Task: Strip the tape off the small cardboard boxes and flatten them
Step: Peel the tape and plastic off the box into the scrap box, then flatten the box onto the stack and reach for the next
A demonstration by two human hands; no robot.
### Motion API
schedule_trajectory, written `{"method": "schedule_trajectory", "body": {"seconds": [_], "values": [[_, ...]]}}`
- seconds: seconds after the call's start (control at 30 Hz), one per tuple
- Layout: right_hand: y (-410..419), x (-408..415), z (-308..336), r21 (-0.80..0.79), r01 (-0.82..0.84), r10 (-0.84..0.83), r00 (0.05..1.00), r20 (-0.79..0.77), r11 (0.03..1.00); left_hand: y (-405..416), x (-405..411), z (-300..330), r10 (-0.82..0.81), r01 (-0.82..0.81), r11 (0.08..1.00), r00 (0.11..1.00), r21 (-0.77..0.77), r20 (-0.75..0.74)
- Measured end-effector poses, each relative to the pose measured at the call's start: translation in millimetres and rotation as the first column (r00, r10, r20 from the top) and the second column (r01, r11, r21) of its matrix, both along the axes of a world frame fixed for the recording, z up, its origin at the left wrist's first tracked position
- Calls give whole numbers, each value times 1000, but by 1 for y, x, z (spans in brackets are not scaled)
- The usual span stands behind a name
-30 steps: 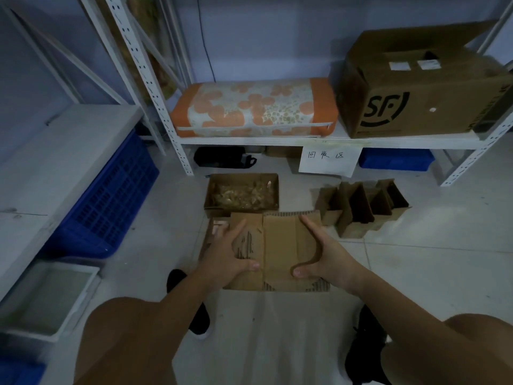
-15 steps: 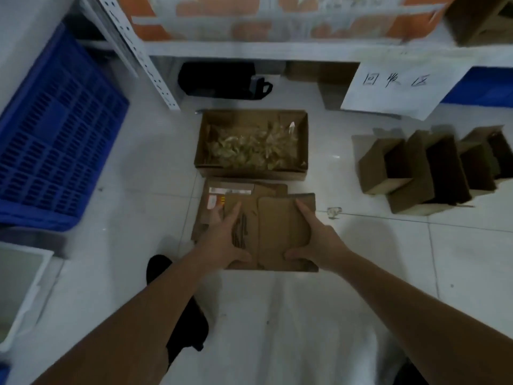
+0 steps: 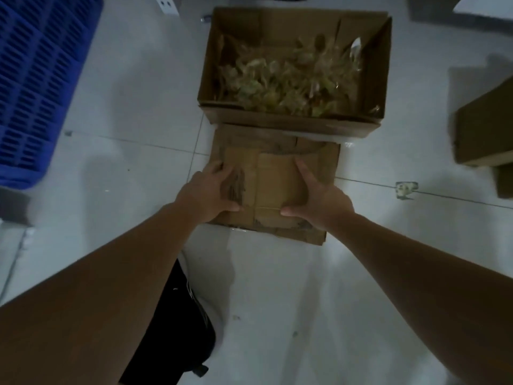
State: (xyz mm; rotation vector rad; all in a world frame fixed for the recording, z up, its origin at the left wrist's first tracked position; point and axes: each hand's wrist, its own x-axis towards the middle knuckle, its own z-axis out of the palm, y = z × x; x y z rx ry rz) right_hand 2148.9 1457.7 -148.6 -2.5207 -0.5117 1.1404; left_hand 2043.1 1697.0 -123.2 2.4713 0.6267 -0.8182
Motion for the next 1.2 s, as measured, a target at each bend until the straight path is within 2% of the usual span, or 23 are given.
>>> {"method": "schedule_trajectory", "body": {"seconds": [0.17,0.43,0.73,0.9,1.2], "values": [[-1,7,-1,-89,-84,94,989,115,992,-23,-3,-16,-29,28,988,1000,150,0],[10,2,6,-167,-85,106,987,123,982,-24,7,-17,-34,52,969,996,241,-79],[20,12,2,-275,-246,287,950,120,929,-23,19,-16,-135,193,941,967,279,-215],[22,19,-2,-281,-227,265,959,103,932,-8,26,-11,-141,182,965,967,188,-212],[23,17,-8,-292,-212,271,946,178,933,-18,26,-20,-147,208,926,967,313,-208]]}}
